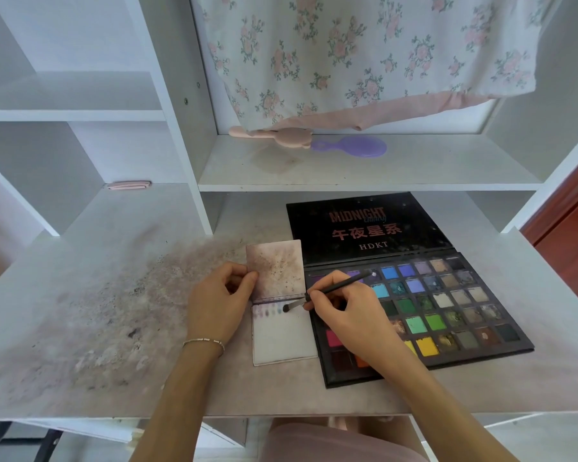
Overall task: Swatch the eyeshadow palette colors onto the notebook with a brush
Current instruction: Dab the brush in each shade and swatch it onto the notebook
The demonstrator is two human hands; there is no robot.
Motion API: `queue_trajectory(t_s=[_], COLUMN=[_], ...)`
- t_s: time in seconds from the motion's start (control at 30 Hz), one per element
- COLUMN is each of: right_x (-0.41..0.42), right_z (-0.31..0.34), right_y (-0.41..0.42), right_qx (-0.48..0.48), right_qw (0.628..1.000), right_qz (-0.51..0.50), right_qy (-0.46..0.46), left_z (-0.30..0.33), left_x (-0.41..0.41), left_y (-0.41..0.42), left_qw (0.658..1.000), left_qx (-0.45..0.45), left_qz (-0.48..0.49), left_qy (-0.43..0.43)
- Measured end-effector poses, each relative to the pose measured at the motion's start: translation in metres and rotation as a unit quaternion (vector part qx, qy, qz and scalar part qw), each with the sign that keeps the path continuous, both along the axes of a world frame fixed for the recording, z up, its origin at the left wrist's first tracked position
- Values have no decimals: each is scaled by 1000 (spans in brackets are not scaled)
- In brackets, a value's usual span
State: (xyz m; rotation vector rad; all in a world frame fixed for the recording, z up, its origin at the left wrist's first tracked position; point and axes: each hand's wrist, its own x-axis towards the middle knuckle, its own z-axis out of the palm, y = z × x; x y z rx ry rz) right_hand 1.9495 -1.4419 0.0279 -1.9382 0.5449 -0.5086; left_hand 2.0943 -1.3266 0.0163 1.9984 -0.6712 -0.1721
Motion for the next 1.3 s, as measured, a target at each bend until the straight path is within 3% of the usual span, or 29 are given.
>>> queue_trajectory(t_s=[0.97, 1.3], right_x=[-2, -7], right_z=[-1, 6], right_y=[1, 2], right_qx=[-14, 10], right_qw=[1000, 992], right_qz=[-1, -47], right_qy=[5, -118], left_z=[1, 3], left_x=[0, -1], left_y=[1, 1], left_qw=[1000, 1000], left_qx=[0, 9], left_qz=[-1, 0], left_qy=[-8, -11])
